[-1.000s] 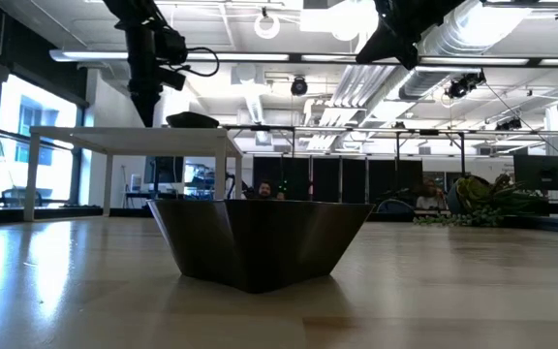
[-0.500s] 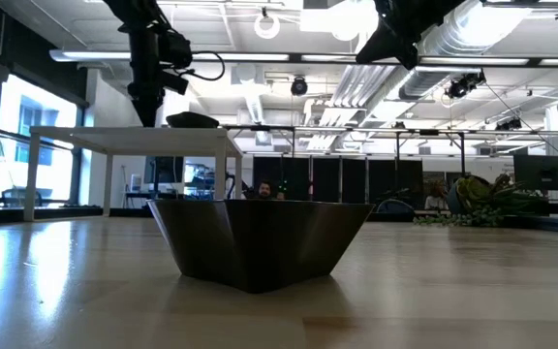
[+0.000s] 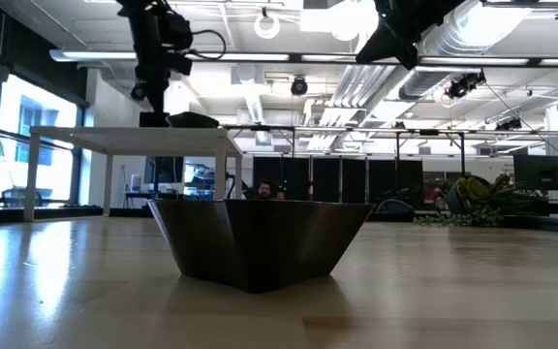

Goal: Pick & Place Mini shaped plates
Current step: Stack the black square plate on top of the other black square plates on the shelf

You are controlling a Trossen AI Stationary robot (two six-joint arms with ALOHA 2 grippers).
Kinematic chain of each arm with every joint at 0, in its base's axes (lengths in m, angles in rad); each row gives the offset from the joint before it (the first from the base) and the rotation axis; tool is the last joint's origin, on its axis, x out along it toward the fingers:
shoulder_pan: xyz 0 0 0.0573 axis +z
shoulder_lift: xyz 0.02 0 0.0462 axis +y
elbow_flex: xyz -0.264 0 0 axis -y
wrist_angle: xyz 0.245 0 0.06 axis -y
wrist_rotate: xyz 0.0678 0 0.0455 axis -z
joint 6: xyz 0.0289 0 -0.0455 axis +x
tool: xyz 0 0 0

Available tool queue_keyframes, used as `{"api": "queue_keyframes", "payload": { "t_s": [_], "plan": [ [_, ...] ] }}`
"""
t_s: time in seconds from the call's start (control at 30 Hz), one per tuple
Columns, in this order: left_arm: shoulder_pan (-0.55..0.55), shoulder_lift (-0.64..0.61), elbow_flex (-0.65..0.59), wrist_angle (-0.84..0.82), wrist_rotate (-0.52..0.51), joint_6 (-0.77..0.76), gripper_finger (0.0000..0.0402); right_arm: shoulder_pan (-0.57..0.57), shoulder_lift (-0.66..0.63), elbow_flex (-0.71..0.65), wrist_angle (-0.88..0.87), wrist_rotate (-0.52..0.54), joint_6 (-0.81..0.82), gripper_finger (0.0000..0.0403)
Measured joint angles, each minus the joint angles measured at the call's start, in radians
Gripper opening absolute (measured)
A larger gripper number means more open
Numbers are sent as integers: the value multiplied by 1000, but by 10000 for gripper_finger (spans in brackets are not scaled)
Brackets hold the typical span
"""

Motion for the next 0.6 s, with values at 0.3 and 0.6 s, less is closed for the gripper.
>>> {"api": "queue_keyframes", "payload": {
  "t_s": [0.3,0.6],
  "plan": [
    [15,0,44,-95,111,-146,1,0,0,0,0,-15,0,7],
    [119,-3,43,-102,237,-238,0,0,0,0,0,-23,0,7]
  ]
}}
